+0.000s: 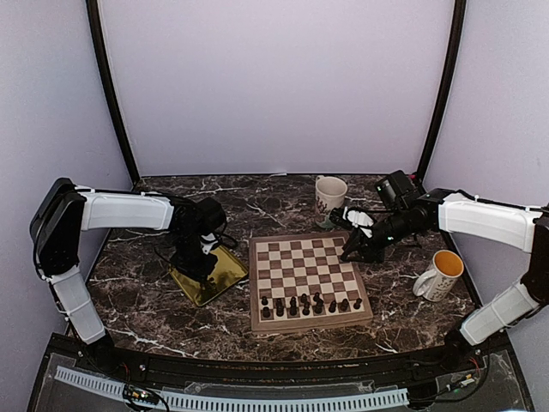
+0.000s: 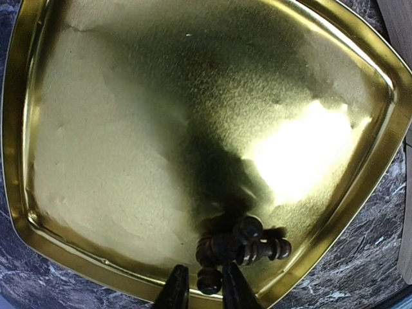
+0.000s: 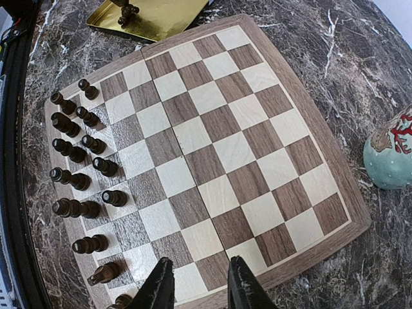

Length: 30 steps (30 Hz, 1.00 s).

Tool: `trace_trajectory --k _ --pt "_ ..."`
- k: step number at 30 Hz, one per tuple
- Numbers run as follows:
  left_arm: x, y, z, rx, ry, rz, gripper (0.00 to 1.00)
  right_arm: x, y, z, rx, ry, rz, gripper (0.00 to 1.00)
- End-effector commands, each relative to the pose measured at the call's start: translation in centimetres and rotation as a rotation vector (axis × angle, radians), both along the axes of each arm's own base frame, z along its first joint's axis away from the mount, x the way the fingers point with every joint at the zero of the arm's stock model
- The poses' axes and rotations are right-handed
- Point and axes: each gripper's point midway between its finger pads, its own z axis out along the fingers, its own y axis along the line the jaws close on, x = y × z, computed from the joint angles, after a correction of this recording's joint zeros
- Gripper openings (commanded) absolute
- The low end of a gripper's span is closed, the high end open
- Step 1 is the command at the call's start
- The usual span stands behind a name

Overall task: Set up the chess pieces on the board
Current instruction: Pick up the pawn from the storage box.

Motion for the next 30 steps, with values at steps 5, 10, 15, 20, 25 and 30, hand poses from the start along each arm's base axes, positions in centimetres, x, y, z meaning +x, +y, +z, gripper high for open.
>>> trace_trajectory --k 5,10,15,20,25,30 --pt "0.1 -0.2 0.3 0.001 0.000 -0.021 0.09 0.0 0.2 0.1 0.020 -0.003 0.007 0.29" --pt "-0.1 -0.4 1.1 -0.013 0.013 -0.068 0.01 0.0 0.2 0.0 0.020 0.003 0.009 0.29" --pt "-0.6 -1.3 2.4 -0.072 0.027 -0.113 0.00 -0.1 0.2 -0.2 0.019 0.014 0.013 0.29" --pt "-1.2 -2.0 2.7 -0.112 0.058 -0.133 0.00 -0.2 0.3 -0.4 0.018 0.022 0.017 0.29" --pt "-0.7 -2.2 3.7 -0.122 0.029 -0.134 0.00 -0.3 0.2 -0.4 0.018 0.022 0.018 0.29" --pt "0.0 -1.9 5.0 -0.105 -0.010 -0.125 0.00 -0.3 0.2 -0.3 0.019 0.020 0.017 0.29"
